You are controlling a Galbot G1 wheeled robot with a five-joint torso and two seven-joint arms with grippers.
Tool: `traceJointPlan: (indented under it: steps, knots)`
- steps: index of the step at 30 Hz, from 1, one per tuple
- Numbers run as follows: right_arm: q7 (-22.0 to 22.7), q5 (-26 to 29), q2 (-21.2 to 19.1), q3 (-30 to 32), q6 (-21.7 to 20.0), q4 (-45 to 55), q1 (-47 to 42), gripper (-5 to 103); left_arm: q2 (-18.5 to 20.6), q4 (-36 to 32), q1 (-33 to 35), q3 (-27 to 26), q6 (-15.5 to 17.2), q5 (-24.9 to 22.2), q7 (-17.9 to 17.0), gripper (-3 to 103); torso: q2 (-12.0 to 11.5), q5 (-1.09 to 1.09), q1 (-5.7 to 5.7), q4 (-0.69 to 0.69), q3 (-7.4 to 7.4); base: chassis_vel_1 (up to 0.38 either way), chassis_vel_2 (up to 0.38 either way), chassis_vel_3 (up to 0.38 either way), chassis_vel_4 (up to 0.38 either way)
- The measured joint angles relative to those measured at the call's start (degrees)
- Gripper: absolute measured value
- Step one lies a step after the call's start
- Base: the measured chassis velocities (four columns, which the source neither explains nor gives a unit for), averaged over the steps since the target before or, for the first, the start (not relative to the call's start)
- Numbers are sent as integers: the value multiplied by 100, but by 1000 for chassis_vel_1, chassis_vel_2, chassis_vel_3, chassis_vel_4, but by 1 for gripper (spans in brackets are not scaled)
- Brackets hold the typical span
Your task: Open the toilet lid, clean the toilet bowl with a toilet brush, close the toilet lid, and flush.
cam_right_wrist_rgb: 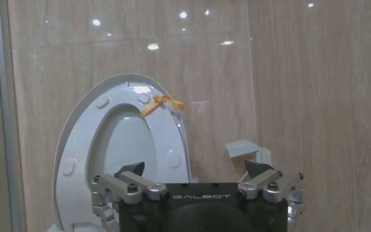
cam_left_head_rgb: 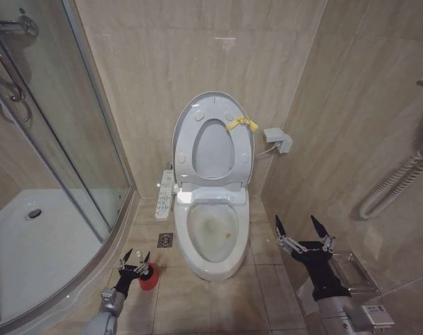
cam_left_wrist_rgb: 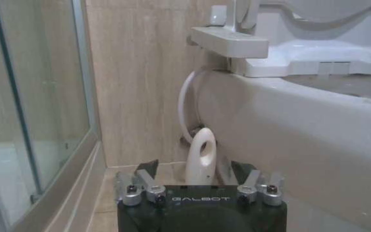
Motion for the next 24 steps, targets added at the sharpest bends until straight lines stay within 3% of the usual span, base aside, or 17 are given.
traceJointPlan:
  steps: [3, 4, 9, 10, 18, 19, 24]
  knots:
    - [0, 0, 0, 0, 0, 0, 0, 100, 1, -19, 20, -5, -1, -2, 32, 95, 0, 0, 0, 0, 0, 0, 0, 0, 0]
    - [0, 0, 0, 0, 0, 0, 0, 100, 0, -31, 41, -7, -1, -2, 47, 69, 0, 0, 0, -1, 0, 0, 0, 0, 0]
    - [0, 0, 0, 0, 0, 0, 0, 100, -18, -54, 94, -26, -3, -3, 58, 69, 0, 0, 0, 0, 0, 0, 0, 0, 0]
    - [0, 0, 0, 0, 0, 0, 0, 100, -23, -58, 103, -34, -5, -2, 55, 41, 0, 0, 0, -1, 0, 0, 0, 0, 0]
    - [0, 0, 0, 0, 0, 0, 0, 100, -21, -106, 199, -158, -32, -34, 62, 41, 0, 0, 0, 0, 0, 0, 0, 0, 0]
    - [0, 0, 0, 0, 0, 0, 0, 100, -16, -119, 229, -196, -47, -60, 81, 25, 0, 0, 0, -1, 0, 0, 0, 0, 0]
    - [0, 0, 0, 0, 0, 0, 0, 100, 5, -182, 367, -312, -89, -158, 81, 25, 0, 0, 0, 0, 0, 0, 0, 0, 0]
